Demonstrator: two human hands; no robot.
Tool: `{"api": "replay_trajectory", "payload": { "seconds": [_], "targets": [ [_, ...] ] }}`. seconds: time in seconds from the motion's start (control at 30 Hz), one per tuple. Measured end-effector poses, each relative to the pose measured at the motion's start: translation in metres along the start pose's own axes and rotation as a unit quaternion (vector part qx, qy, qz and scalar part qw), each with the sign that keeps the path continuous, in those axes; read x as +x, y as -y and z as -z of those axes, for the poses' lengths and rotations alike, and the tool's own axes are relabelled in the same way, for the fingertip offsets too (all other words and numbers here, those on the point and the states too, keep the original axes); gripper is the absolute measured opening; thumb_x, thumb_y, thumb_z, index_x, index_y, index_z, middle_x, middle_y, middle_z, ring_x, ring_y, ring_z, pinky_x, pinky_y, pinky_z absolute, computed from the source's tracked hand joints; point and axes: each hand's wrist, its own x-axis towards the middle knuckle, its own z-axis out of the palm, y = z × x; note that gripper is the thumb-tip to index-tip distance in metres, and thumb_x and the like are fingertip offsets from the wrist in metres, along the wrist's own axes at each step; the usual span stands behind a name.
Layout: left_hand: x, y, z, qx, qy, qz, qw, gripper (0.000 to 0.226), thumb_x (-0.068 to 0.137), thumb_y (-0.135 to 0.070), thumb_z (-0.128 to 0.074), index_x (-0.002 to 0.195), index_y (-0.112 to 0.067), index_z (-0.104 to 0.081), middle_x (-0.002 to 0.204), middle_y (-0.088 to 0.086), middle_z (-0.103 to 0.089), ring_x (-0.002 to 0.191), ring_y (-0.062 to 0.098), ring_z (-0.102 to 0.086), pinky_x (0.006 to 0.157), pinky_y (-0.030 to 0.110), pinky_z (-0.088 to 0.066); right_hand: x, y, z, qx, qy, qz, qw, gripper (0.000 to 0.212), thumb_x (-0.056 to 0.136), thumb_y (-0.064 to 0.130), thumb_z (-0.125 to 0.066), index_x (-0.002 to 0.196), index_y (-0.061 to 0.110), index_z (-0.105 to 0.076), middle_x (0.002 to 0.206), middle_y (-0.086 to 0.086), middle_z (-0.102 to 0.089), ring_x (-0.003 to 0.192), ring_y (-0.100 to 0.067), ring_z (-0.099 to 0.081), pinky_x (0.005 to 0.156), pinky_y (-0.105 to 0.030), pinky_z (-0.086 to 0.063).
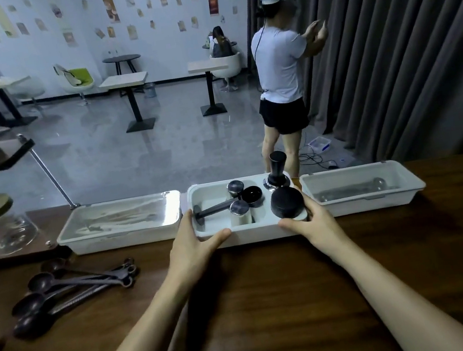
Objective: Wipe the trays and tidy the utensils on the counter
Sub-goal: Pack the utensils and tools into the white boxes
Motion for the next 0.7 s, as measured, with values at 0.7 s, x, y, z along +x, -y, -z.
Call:
{"api": "replay_trajectory", "payload": {
  "seconds": [0.7],
  "targets": [
    [0.029,0.005,-0.021,-0.034,-0.022,0.015,0.999,0.09,0.071,-0.06,-0.08,0.147,-0.03,-0.042,0.128,-0.019,-0.052,0.122,0.009,-0.051,0.102,0.033,-0.04,0.029,-0.011,0.0,0.008,0.007,-0.017,1.0,0.085,0.076,0.033,-0.086,0.15,0.036,-0.043,0.14,0.019,-0.057,0.132,-0.002,-0.05,0.118,-0.041,-0.037]
  ]
}}
